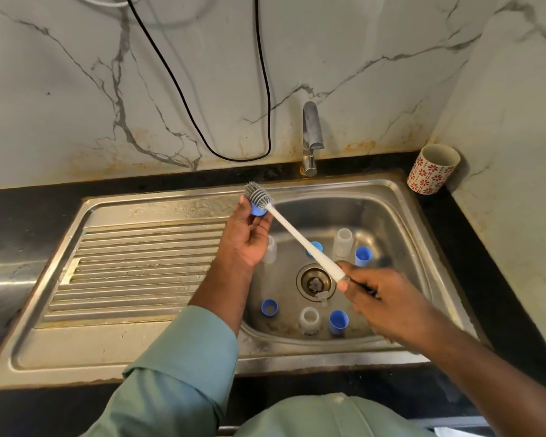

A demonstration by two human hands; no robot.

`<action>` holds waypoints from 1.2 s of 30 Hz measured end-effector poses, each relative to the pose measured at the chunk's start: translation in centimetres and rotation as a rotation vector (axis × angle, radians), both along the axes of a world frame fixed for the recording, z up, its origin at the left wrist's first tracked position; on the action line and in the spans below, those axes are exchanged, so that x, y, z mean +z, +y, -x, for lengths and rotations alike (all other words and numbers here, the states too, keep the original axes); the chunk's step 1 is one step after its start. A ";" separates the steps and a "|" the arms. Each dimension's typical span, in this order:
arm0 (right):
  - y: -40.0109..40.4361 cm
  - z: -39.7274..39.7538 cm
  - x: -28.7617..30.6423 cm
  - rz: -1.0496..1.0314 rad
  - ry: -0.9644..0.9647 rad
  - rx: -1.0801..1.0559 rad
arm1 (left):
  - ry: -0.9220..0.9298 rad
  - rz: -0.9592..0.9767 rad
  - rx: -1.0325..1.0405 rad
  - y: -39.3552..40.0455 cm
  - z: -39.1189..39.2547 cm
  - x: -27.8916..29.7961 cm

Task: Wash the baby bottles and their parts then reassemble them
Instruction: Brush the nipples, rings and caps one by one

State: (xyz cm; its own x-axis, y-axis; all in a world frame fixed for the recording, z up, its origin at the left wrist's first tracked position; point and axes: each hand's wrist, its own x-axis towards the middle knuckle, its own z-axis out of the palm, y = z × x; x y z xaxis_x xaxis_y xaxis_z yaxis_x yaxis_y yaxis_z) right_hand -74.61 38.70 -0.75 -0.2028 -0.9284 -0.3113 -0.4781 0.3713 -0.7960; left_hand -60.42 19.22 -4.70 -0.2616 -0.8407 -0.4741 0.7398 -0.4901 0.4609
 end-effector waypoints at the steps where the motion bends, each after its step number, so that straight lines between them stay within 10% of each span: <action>1: 0.0 0.0 0.2 -0.001 -0.056 -0.013 | -0.032 0.034 -0.019 0.2 0.2 -0.3; 18: 0.2 6.5 -3.1 -0.134 -0.010 -0.235 | -0.153 0.131 -0.050 0.5 3.1 -2.4; 27: -0.9 10.2 -6.1 -0.182 0.016 -0.208 | -1.431 0.846 -1.055 6.9 10.6 -13.7; 36: -1.8 12.7 -7.9 -0.179 0.054 -0.159 | -1.673 0.760 -1.364 9.6 13.9 -20.0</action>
